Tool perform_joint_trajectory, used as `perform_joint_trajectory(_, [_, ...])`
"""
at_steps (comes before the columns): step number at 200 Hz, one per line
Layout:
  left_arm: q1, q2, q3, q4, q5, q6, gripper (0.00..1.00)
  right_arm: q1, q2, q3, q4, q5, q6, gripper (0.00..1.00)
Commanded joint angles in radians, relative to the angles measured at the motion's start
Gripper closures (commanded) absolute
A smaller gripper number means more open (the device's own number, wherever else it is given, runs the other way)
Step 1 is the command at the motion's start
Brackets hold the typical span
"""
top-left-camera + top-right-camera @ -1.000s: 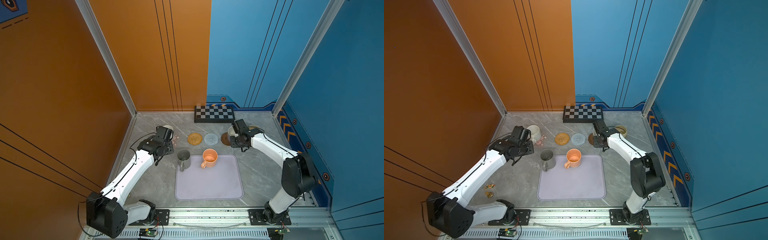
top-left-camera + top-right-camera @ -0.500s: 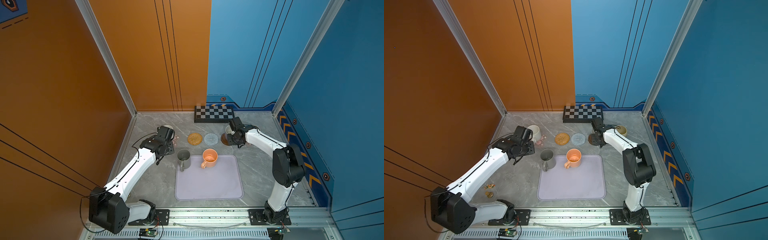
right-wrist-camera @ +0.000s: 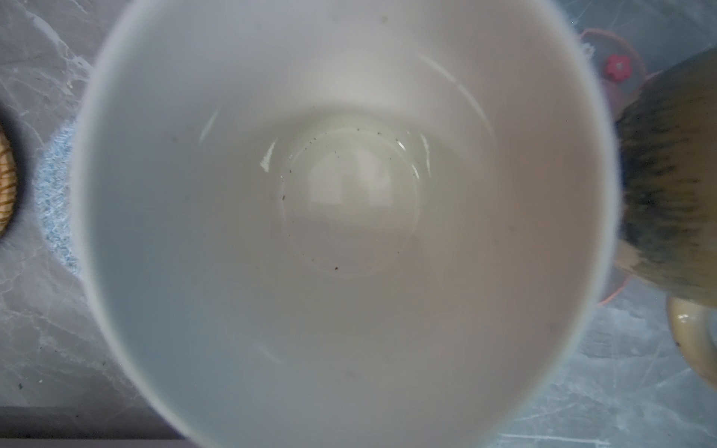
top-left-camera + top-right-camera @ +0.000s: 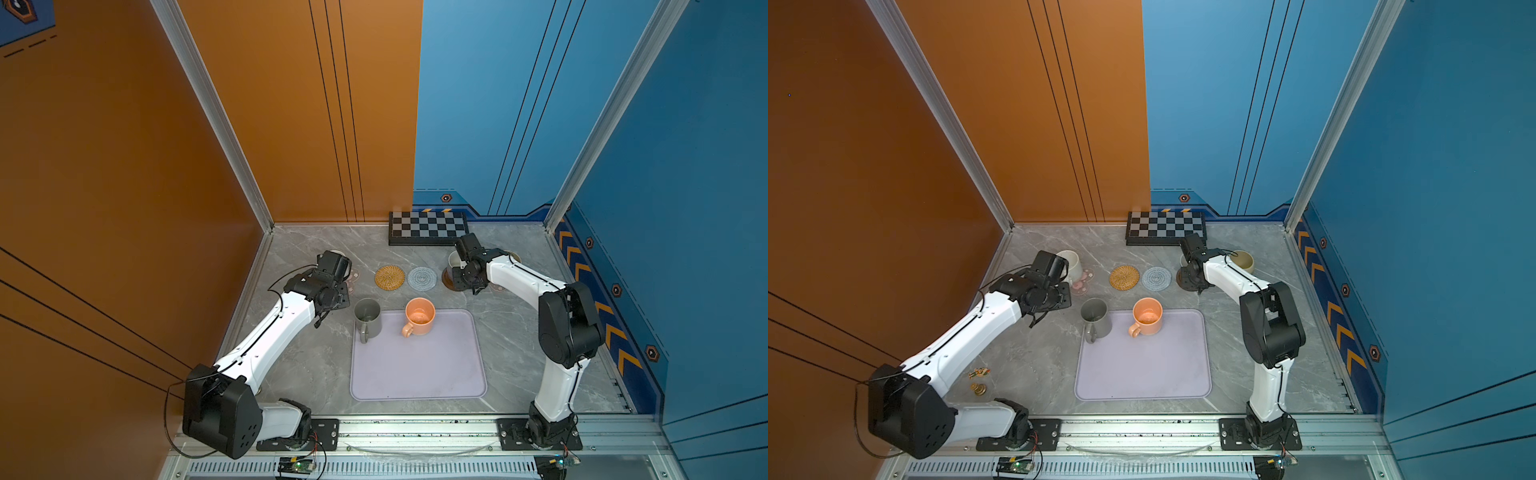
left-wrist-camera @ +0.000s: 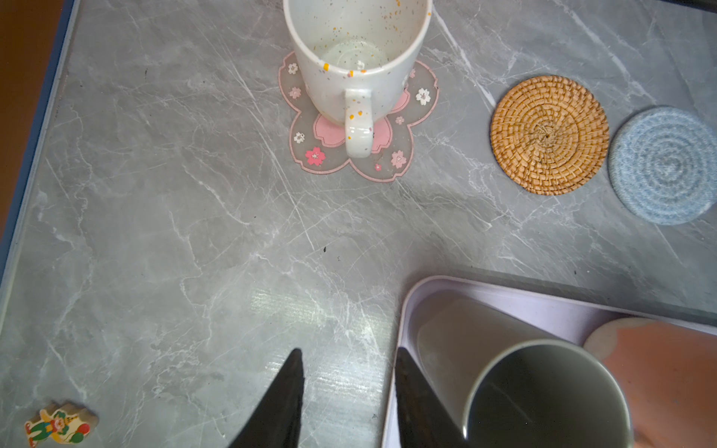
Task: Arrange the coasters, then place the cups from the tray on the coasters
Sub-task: 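Lower the white mug onto the brown wooden coaster with the right gripper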
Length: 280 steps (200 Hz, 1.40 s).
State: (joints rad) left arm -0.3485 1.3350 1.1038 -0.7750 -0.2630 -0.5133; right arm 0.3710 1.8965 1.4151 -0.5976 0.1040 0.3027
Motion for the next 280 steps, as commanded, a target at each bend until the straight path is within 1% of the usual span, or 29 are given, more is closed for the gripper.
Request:
perform_joint_trajectory(1, [-0.003, 0.014, 0.024, -0.007, -0.021, 0.015, 0.60, -0.007, 0.001, 0.035, 0.041, 0.002, -0.001, 1.00])
perform_joint_trajectory(136, [-0.003, -0.013, 0.000, -0.006, -0.025, 0.012, 0.60, -0.008, 0.015, 0.019, 0.042, 0.000, 0.017, 1.00])
perform_joint_trajectory(164, [-0.004, -0.011, -0.001, -0.007, -0.022, 0.009, 0.60, -0.009, 0.015, 0.006, 0.041, -0.017, 0.021, 1.00])
perform_joint_trajectory(202, [-0.005, -0.018, -0.002, -0.007, -0.023, 0.009, 0.60, -0.008, 0.002, -0.022, 0.041, -0.027, 0.044, 0.83])
perform_joint_trajectory(231, [-0.009, -0.031, -0.006, -0.007, -0.023, 0.007, 0.60, -0.004, -0.020, -0.045, 0.041, -0.015, 0.053, 0.77])
perform_joint_trajectory(254, [-0.009, -0.044, -0.015, -0.008, -0.022, 0.006, 0.60, -0.004, -0.028, -0.058, 0.040, 0.005, 0.055, 0.65])
perform_joint_trajectory(280, [-0.010, -0.062, -0.025, -0.009, -0.019, 0.001, 0.60, -0.004, -0.031, -0.061, 0.041, 0.005, 0.058, 0.62])
